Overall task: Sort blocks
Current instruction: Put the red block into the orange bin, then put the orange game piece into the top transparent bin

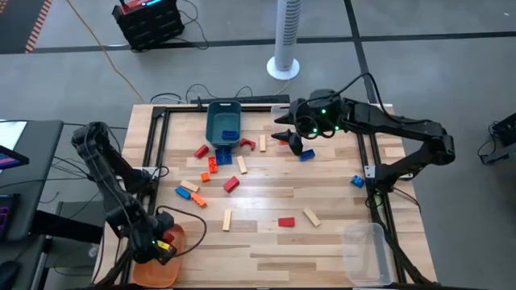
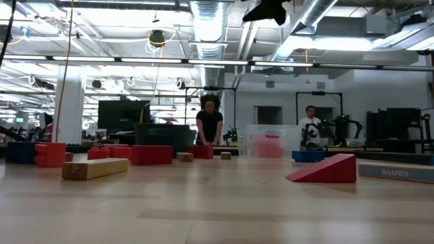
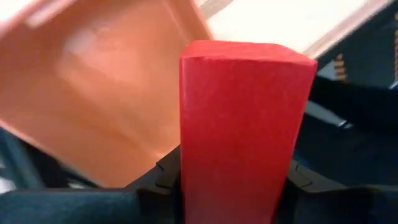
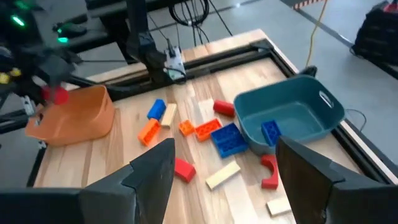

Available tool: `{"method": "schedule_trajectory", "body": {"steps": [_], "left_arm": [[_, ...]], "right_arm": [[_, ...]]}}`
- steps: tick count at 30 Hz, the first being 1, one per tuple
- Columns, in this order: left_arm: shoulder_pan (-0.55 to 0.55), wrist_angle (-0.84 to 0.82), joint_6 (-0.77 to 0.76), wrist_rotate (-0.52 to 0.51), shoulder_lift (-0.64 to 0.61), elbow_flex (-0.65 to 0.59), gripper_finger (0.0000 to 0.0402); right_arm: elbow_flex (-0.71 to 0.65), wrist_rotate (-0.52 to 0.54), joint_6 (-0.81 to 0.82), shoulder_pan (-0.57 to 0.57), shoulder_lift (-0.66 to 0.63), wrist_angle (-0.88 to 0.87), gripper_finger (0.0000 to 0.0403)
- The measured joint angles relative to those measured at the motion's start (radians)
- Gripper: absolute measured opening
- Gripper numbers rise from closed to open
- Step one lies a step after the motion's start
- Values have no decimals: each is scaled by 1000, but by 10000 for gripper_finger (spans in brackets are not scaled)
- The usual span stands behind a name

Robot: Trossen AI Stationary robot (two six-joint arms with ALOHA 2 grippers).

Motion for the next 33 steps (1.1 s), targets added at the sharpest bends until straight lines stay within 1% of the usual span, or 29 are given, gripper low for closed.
{"method": "schedule_trajectory", "body": {"steps": [2,4,6,9,13,19,22,25,27,29,33], "left_arm": [[-6,40,-67,-1,0,-53,130],[-9,45,-132,3,0,-99,130],[-9,45,-175,36,0,-138,129],[-8,82,-205,84,-1,-180,129],[-8,185,-227,82,0,-232,136],[-8,308,-281,81,0,-303,174],[-8,322,-284,81,-5,-308,198],[-8,361,-264,81,-49,-301,211],[-7,363,-249,66,-102,-277,213],[4,329,-222,22,-160,-251,213],[97,129,-130,5,-240,-210,205]], "right_arm": [[0,-1,1,4,-4,1,270],[0,-1,1,6,-4,-2,270],[0,-1,7,5,-4,-3,270],[0,-1,9,4,-4,-4,270],[0,-1,17,5,-4,-5,270],[0,-2,17,5,-4,-5,270],[0,-2,13,5,-4,-5,270],[0,-2,12,5,-4,-5,270],[0,-2,12,5,-5,-5,270],[0,-2,12,5,-5,-5,270],[0,-2,11,5,-4,-1,270]]}}
